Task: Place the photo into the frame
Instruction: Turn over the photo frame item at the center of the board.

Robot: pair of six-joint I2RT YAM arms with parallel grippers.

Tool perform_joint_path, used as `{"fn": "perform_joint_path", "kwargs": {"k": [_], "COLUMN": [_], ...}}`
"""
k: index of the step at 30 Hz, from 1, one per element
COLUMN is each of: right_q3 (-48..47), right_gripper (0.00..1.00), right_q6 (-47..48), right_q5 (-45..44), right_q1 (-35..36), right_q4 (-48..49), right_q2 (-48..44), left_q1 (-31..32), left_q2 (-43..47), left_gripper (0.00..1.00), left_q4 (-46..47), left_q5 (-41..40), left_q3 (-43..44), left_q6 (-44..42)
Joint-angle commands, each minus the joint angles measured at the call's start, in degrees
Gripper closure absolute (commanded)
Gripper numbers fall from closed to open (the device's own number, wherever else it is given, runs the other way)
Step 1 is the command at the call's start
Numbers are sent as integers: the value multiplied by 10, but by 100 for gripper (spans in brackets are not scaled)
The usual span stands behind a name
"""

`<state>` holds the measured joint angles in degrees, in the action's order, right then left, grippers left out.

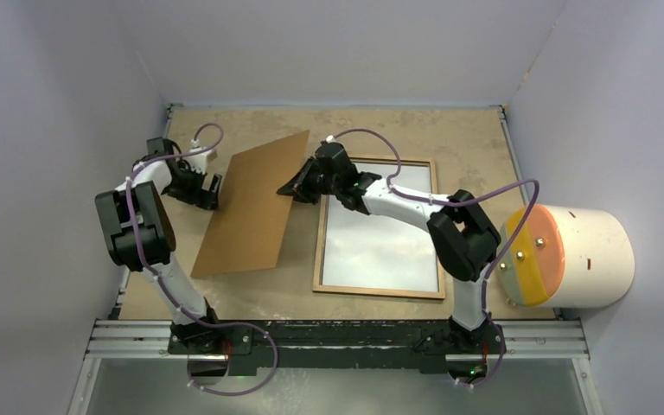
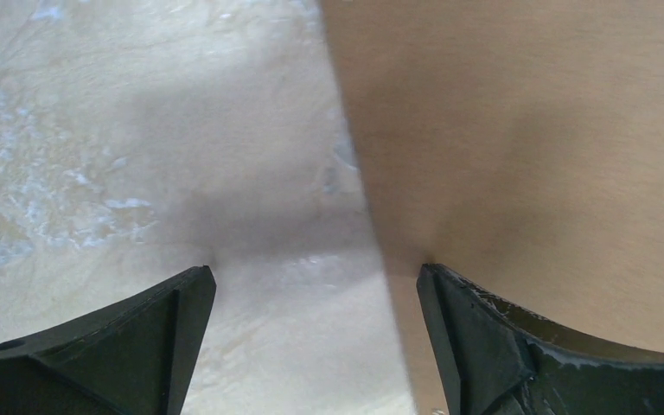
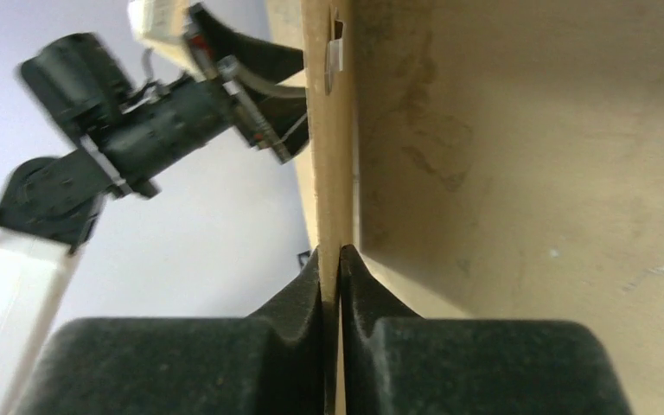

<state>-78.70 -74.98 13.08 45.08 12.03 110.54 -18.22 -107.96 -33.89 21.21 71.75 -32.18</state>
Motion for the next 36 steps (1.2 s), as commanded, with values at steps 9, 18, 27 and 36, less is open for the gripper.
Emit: {"fn": "perform_joint_path", "kwargs": {"k": [9,18,27,36], "right_q3": [-160,-152,-100,-100], "right_gripper": [100,100,100,100], "right_q6": [-39,-169,-253,-282], "right_q5": [10,73,92,79], "right_q1": [-59,-110,-112,-101], "right_q4": [-97,-60,42,61], "right_q2": [10,0,-4,-11], "left_q1": [23,26,45,57], "left_q2": [311,386,422,419], "left_gripper": [0,0,1,7], "left_q4": [34,-211,-252,-278], "left_q5": [193,393,394,392], "left_q3": [-14,40,-2,12], "left_q6": [-180,-494,-613,-637]}}
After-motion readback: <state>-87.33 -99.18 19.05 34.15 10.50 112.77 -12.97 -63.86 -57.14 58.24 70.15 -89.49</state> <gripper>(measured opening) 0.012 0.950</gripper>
